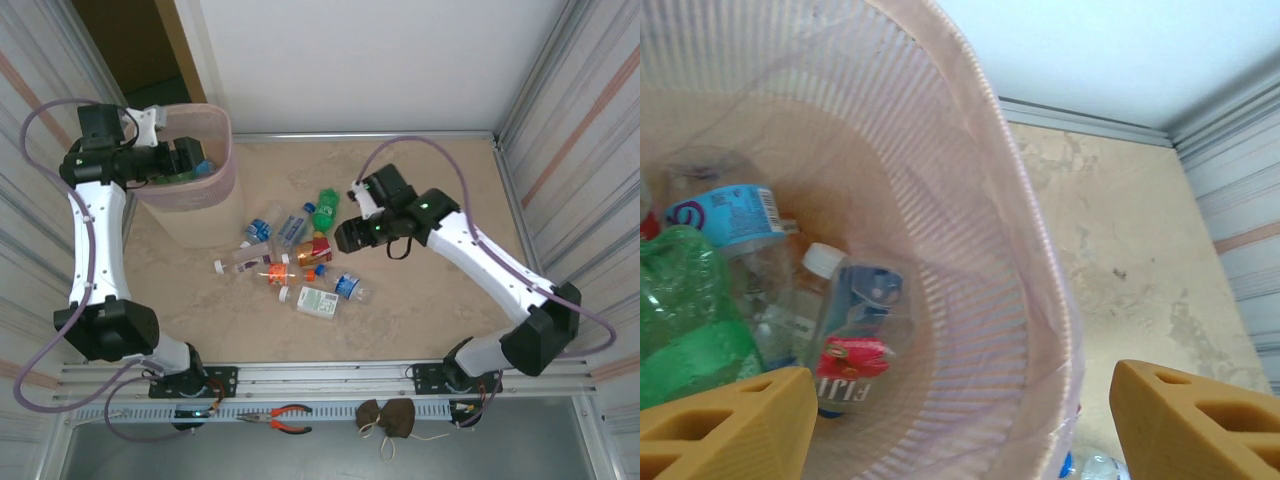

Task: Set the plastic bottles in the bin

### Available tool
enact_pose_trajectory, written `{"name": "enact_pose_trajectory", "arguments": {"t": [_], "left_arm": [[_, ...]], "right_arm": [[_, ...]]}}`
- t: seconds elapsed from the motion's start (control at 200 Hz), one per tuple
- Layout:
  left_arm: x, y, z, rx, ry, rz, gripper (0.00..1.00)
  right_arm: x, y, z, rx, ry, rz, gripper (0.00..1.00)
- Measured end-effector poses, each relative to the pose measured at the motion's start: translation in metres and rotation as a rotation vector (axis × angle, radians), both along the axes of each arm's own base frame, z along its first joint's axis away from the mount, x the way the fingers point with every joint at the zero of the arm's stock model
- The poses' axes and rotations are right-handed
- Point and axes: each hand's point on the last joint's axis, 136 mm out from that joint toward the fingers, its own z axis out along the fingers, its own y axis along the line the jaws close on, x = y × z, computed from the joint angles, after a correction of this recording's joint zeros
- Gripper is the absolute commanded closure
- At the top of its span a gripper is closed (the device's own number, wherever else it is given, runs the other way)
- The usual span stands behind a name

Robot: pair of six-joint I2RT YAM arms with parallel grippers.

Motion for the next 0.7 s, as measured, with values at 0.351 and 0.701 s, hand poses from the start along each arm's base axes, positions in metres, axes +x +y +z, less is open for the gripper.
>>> {"name": "enact_pose_trajectory", "arguments": {"t": [0.351, 0.701], "left_arm": [[-0.005, -0.011, 0.004, -0.083, -0.033, -0.018, 0.23], [-0.006, -0.015, 0.009, -0.106, -0.057, -0.039, 0.23]], "right_arm": [[-0.06, 0.074, -0.075, -0.286, 0.072, 0.375, 0.29], [-0.075, 0.098, -0.137, -0.547, 0.054, 0.588, 0.22]]}}
